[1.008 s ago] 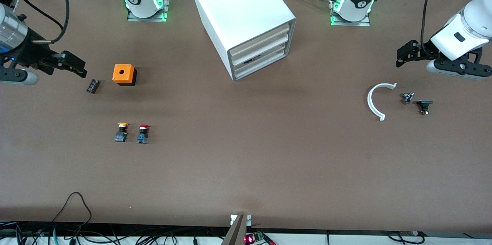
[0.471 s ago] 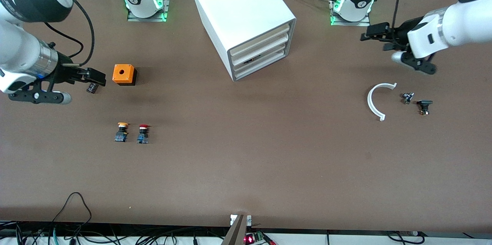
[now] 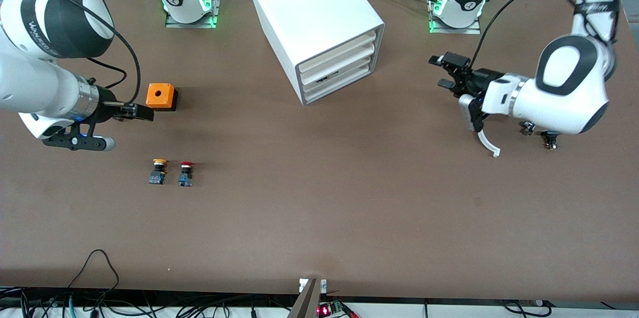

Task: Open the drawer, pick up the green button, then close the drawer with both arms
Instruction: 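Reach the left gripper to the drawer handle while the right gripper moves inward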

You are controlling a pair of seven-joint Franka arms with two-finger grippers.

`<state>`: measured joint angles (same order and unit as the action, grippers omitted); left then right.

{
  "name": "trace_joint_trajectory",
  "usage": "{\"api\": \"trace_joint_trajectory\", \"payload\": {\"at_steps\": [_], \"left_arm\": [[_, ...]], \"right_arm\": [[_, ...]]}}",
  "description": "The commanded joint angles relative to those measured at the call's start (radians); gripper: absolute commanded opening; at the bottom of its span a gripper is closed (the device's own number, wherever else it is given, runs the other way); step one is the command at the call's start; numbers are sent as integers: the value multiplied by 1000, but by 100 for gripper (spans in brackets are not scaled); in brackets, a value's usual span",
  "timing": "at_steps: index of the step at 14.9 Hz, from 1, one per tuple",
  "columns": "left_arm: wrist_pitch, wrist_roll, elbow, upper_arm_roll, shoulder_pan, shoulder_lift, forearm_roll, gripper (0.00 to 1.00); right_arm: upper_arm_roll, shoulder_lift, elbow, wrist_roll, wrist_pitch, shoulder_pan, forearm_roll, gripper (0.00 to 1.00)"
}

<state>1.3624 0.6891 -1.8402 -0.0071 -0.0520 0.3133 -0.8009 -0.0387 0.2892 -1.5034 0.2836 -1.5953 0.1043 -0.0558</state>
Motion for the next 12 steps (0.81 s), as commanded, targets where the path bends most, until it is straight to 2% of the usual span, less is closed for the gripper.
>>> {"api": "trace_joint_trajectory", "payload": {"at_steps": [1, 3, 5, 7, 8, 12], "left_arm": [[53, 81, -65, -39, -3, 41, -99, 100], [206, 166, -219, -92, 9, -20, -163, 100], [347, 315, -347, -129, 9, -36, -245, 100], [461, 502, -460, -178, 9, -34, -396, 100], [468, 564, -491, -191, 9, -33, -464, 100], [474, 607, -505, -192, -3, 10, -500, 92]], "right_arm": [[0, 36, 38, 87, -26, 23, -45, 100], [-1, 50, 42, 169, -32, 54, -53, 100], [3, 60, 58, 207, -66, 113, -39, 100], [0, 90, 95, 328, -69, 130, -42, 100], [2, 105, 123, 371, -66, 156, -41, 100], [2, 163, 210, 518, -68, 199, -42, 100]]}}
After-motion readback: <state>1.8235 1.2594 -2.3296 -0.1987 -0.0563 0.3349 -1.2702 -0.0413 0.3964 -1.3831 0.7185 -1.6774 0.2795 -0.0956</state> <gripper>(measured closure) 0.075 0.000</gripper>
